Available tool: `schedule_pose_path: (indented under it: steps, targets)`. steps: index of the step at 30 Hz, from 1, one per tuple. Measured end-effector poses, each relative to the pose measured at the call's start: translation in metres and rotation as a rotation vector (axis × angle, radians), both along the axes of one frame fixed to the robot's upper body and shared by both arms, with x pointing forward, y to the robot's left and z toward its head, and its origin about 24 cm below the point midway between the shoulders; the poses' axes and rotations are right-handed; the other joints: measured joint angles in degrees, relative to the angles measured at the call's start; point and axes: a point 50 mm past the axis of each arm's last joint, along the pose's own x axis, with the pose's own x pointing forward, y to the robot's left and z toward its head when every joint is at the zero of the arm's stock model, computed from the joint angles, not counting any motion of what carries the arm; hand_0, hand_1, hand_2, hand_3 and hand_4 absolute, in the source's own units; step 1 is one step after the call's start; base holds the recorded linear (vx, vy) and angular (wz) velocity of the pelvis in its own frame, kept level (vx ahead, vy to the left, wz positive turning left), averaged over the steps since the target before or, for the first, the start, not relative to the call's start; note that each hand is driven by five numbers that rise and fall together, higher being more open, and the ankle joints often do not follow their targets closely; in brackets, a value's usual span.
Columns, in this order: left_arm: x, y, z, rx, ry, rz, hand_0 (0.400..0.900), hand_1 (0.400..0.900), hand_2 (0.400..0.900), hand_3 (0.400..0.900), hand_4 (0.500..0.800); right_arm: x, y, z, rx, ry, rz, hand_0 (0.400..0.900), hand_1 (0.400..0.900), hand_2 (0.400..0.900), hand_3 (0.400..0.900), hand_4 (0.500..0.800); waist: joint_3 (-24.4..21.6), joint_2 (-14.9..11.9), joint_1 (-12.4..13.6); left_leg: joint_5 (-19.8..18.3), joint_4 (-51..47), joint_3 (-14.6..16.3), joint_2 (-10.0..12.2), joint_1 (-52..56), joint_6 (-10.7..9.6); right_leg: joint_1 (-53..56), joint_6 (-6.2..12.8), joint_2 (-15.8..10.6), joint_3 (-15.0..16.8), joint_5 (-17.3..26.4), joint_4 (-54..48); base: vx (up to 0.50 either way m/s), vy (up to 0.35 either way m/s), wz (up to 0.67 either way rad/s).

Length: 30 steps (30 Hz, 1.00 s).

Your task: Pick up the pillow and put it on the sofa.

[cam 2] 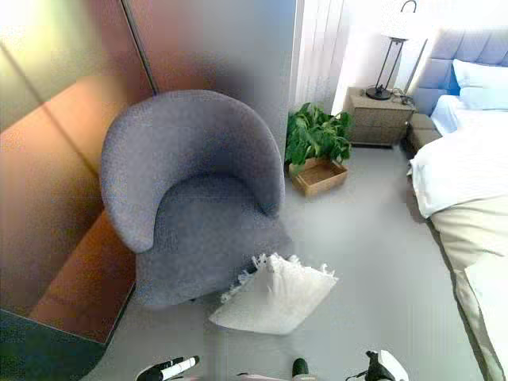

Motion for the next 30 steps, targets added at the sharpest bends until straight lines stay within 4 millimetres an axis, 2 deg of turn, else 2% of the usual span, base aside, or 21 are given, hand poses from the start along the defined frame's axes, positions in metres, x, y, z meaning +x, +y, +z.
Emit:
schedule_pose_path:
  steps: [14, 24, 30]
  targets:
    - [0.002, -0.001, 0.001, -0.01, -0.011, -0.005, 0.9, 0.9, 0.9, 0.9, 0.8, 0.001, -0.006, 0.002, -0.015, -0.006, 0.003, 0.9, 0.9, 0.9, 0.9, 0.8, 0.29, 0.51, 0.02, 0.01, 0.0, -0.11, 0.01, -0.07, 0.01, -0.01, 0.0, -0.01, -0.1, -0.01, -0.01, 0.0, -0.001, 0.0]
    - [-0.003, 0.0, 0.0, -0.026, 0.005, -0.007, 0.9, 0.9, 0.9, 0.9, 0.8, 0.002, -0.009, 0.004, -0.025, -0.015, 0.004, 0.9, 0.9, 0.9, 0.9, 0.8, 0.57, 1.04, 0.1, 0.05, 0.01, -1.32, 0.03, -0.61, 0.0, -0.02, -0.18, -0.01, -1.0, -0.16, -0.02, 0.03, -0.027, 0.04]
    - [-0.003, 0.005, 0.001, -0.025, 0.002, -0.022, 0.9, 0.9, 0.9, 0.9, 0.8, 0.013, -0.02, 0.011, -0.056, -0.073, 0.022, 0.9, 0.9, 0.9, 0.9, 0.8, 1.09, 1.43, 0.28, 0.19, 0.01, -1.78, 0.09, -1.19, -0.1, -0.42, -0.2, -0.01, -1.46, -0.24, -0.03, 0.02, -0.066, 0.07]
